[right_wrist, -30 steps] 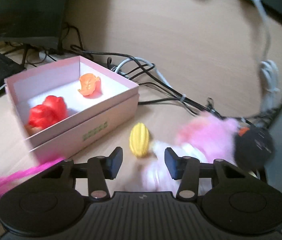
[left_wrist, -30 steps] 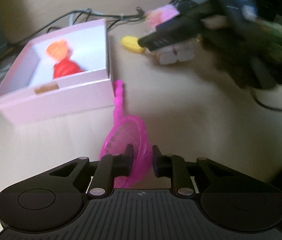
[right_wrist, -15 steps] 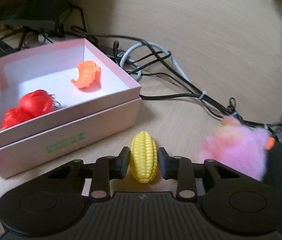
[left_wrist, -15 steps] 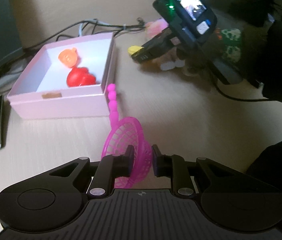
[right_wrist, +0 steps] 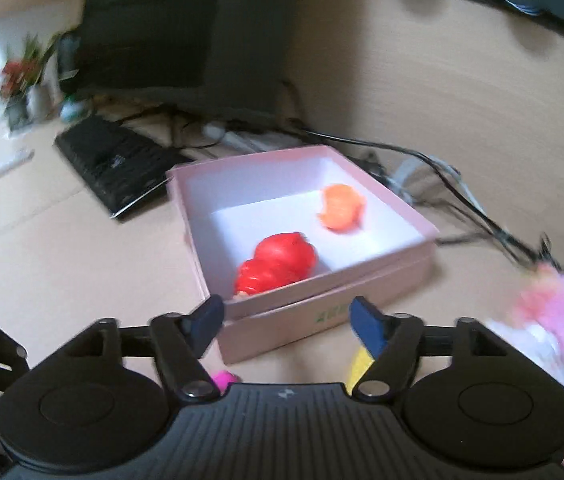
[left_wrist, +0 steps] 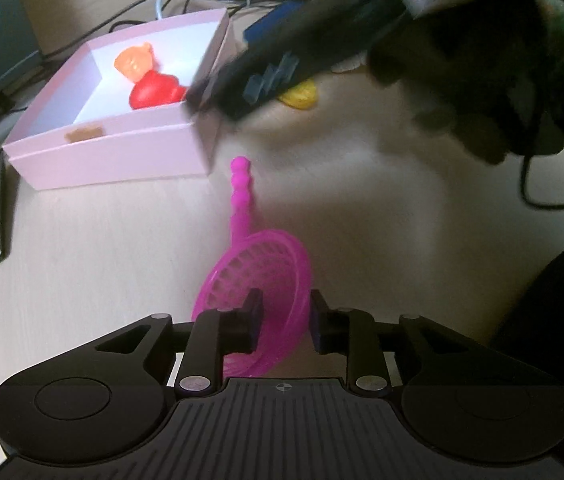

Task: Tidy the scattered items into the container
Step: 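Grasp the yellow corn toy with the right tool while the left holds the net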

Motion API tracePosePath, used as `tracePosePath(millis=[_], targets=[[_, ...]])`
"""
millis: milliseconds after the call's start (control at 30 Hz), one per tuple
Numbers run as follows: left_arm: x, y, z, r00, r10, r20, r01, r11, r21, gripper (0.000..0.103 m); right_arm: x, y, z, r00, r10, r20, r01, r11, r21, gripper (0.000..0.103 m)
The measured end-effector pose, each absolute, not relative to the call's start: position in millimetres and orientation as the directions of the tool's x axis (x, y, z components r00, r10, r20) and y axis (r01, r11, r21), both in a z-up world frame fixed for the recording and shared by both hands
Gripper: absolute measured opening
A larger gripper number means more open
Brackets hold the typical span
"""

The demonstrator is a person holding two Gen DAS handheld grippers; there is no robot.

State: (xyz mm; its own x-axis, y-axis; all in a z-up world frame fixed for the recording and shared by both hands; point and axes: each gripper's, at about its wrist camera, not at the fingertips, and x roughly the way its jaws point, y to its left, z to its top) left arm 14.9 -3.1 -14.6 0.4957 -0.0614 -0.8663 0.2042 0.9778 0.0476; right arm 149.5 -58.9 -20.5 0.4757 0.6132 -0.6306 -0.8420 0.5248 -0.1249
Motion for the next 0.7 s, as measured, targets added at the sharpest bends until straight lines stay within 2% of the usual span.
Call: tracePosePath(millis=[100,300,333,467,567,700], targets=[[10,0,-14,0.502,-0.045,-0.864,0.179,0.982,0.053,0.030,148,-51,-29,0.549,0.552,-0.627,-0.803,0.555,-0.215,0.076],[6,7,-16,0.505,-0.041,-0.862,0.128,0.991,0.028,0.034,197,-89,-24,0.686,0.383,-0.619,-0.618,0.755,-0.218,0.075],[5,8,-16,0.506,-0.042,-0.862,0.122,0.992,0.023,0.034,200,-94,-20,0.687,0.388,-0.615,-0.609,0.769,-0.195,0.075],[10,4,-18,0.502,-0.051,-0.863,0.145,0.989,0.026,0.034,170,-96,5,0.580,0.605,-0.546,-0.755,0.651,-0.081,0.076],[2,-5,-14,0.502,-0.052,-0.863,0.162,0.986,0.035,0.037,130,-67,3,0.531,0.680,-0.506,-0.834,0.527,-0.166,0.082],[-1,-6,-14,0.505,-0.051,-0.862,0.168,0.985,0.040,0.042,94,-28,-26,0.505,0.691,-0.517,-0.862,0.385,-0.328,0.082]])
